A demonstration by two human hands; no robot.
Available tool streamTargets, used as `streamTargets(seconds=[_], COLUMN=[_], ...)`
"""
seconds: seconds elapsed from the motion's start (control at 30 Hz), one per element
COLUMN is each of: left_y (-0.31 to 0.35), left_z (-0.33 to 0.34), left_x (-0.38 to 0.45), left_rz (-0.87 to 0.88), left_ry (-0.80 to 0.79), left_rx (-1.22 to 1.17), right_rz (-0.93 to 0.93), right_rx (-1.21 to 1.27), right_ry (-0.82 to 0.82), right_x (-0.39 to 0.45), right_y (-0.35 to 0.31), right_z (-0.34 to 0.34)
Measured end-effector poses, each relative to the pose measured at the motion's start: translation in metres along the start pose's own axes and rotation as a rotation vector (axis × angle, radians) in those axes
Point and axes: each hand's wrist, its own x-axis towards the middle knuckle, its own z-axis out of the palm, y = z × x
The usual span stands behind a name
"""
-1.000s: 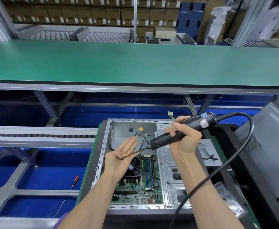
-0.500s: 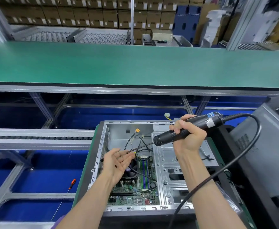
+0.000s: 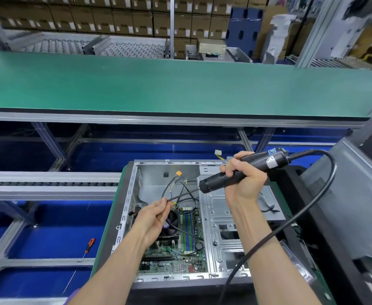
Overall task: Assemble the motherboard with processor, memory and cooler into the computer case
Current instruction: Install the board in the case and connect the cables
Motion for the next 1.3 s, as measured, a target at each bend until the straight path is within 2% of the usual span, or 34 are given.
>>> streamTargets(seconds=[0.47, 0.57, 0.67, 0.83, 1.0, 1.13, 1.23, 1.3], left_y=[-0.002, -0.004, -0.004, 0.011, 0.057, 0.083, 0.088, 0.086], left_z=[0.004, 0.006, 0.007, 0.017, 0.032, 0.023, 0.006, -0.003], left_x=[-0.002, -0.003, -0.007, -0.012, -0.010, -0.001, 0.012, 0.020], left_rz=[0.003, 0.009, 0.061, 0.231, 0.435, 0.810, 0.797, 0.790], left_ry=[-0.001, -0.015, 0.043, 0.222, 0.300, 0.442, 0.588, 0.551], left_rx=[0.032, 0.089, 0.197, 0.476, 0.700, 1.296, 1.585, 1.607], right_rz=[0.003, -0.011, -0.055, -0.105, -0.094, -0.082, -0.071, -0.047], right_rx=[0.014, -0.027, -0.069, -0.120, -0.134, -0.247, -0.316, -0.346], right_ry=[0.016, -0.028, -0.065, -0.110, -0.193, -0.294, -0.366, -0.412], right_x=[-0.001, 0.000, 0.002, 0.006, 0.005, -0.001, -0.006, -0.007], right_y=[-0.002, -0.006, -0.009, -0.011, 0.007, 0.033, 0.055, 0.069], right_z=[0.001, 0.004, 0.007, 0.020, 0.042, 0.058, 0.069, 0.073])
